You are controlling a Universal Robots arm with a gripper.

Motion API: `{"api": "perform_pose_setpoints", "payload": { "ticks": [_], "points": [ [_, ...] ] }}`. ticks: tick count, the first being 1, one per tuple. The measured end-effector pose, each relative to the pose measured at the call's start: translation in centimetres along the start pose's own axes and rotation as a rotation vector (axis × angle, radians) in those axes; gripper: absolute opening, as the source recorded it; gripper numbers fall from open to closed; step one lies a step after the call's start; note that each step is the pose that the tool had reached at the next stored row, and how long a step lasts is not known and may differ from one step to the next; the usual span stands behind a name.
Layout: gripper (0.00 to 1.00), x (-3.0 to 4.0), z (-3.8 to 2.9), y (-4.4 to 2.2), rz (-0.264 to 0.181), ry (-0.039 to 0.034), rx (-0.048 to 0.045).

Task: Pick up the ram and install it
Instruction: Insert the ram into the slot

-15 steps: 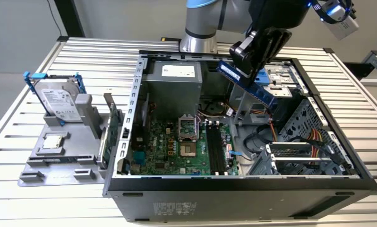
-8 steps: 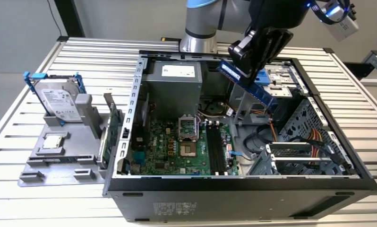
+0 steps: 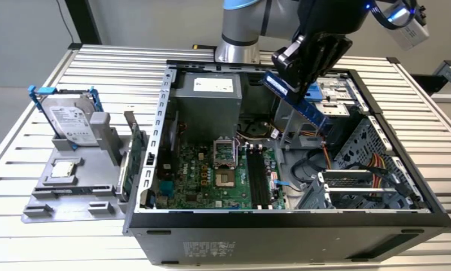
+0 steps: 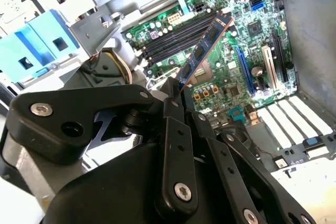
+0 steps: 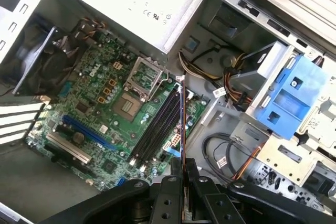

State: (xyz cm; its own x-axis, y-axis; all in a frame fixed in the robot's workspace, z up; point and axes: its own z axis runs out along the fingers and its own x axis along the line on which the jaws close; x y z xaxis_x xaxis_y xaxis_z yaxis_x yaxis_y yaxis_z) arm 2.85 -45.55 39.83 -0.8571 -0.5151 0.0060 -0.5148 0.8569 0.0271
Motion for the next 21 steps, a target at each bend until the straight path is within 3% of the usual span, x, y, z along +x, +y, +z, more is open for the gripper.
{"api": "perform_pose_setpoints", "payload": {
  "ticks": [21],
  "points": [
    [0.00, 0.00, 0.00, 0.00, 0.123, -0.0033, -0.0007]
  ]
}}
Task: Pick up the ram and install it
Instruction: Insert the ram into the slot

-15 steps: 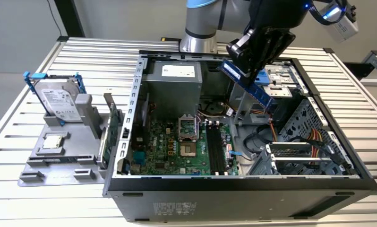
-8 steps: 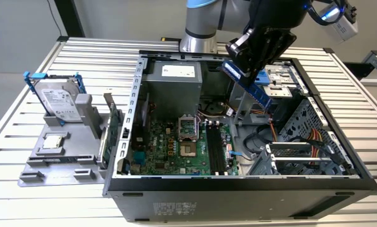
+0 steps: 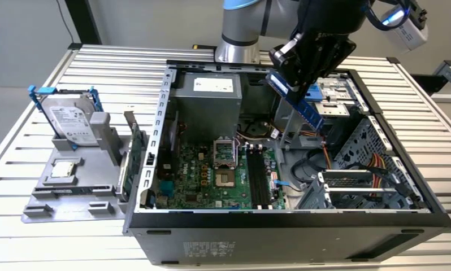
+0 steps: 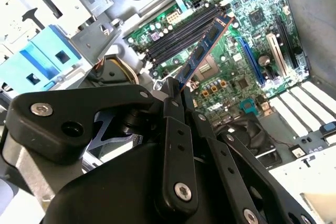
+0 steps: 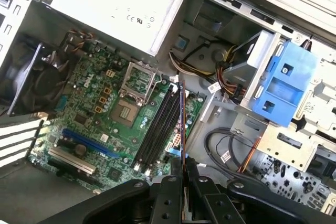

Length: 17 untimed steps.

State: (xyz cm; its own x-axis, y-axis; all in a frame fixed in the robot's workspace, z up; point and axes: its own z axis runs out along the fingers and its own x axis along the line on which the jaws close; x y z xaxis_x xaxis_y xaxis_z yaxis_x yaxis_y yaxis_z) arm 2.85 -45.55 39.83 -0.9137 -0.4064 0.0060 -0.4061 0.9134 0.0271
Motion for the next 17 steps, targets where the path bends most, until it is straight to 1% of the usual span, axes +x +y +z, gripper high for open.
{"api": "perform_pose_setpoints", "payload": {
  "ticks": [13, 17],
  "points": [
    [0.00, 0.00, 0.00, 0.00, 0.078, -0.0021, -0.0004],
    [0.00, 0.00, 0.00, 0.00, 0.080, -0.0021, -0.0005]
  ]
}}
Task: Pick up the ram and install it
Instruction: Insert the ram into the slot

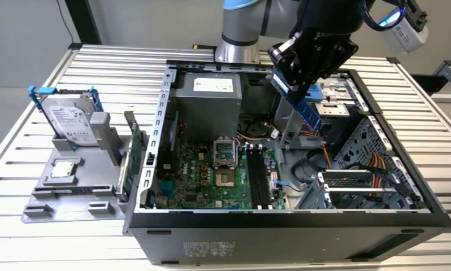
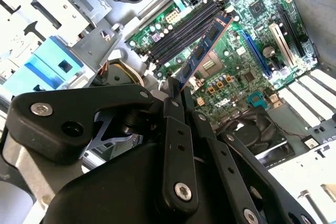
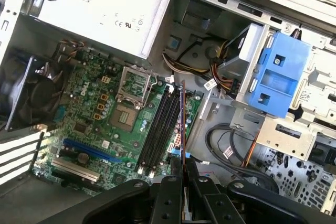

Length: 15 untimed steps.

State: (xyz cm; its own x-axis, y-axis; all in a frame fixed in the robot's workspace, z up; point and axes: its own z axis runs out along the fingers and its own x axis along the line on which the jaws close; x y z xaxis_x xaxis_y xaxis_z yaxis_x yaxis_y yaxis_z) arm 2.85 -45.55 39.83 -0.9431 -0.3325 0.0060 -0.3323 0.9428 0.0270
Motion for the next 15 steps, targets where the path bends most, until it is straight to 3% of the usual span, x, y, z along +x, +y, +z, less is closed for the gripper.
{"api": "perform_pose_setpoints", "payload": {
  "ticks": [15],
  "points": [
    [0.00, 0.00, 0.00, 0.00, 0.024, -0.0006, -0.0001]
  ]
}}
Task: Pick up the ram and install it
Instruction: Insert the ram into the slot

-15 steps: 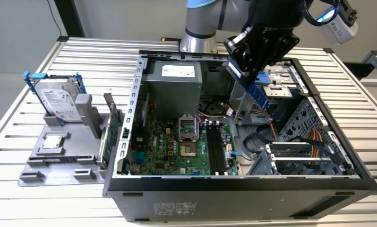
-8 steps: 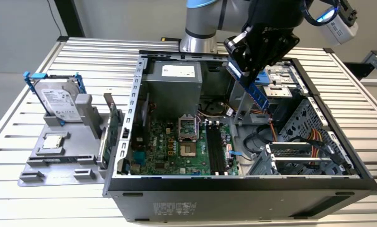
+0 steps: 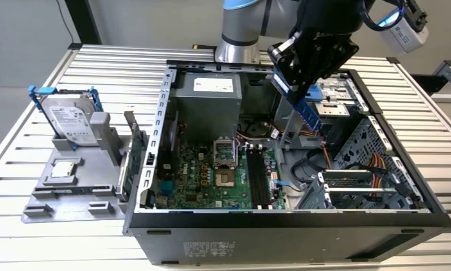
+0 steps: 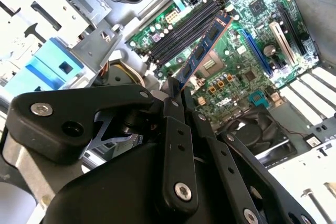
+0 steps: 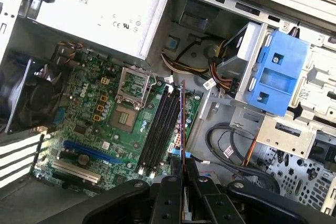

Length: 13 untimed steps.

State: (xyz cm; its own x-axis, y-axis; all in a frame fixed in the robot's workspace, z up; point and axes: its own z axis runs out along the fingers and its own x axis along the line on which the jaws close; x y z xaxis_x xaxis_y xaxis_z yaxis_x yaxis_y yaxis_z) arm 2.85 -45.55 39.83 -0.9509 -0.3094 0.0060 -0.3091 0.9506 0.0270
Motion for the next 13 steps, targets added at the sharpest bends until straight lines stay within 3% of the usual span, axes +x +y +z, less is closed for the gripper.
{"api": "perform_pose_setpoints", "payload": {
  "ticks": [13],
  "points": [
    [0.00, -0.01, 0.00, -0.01, 0.114, -0.0031, -0.0007]
  ]
}}
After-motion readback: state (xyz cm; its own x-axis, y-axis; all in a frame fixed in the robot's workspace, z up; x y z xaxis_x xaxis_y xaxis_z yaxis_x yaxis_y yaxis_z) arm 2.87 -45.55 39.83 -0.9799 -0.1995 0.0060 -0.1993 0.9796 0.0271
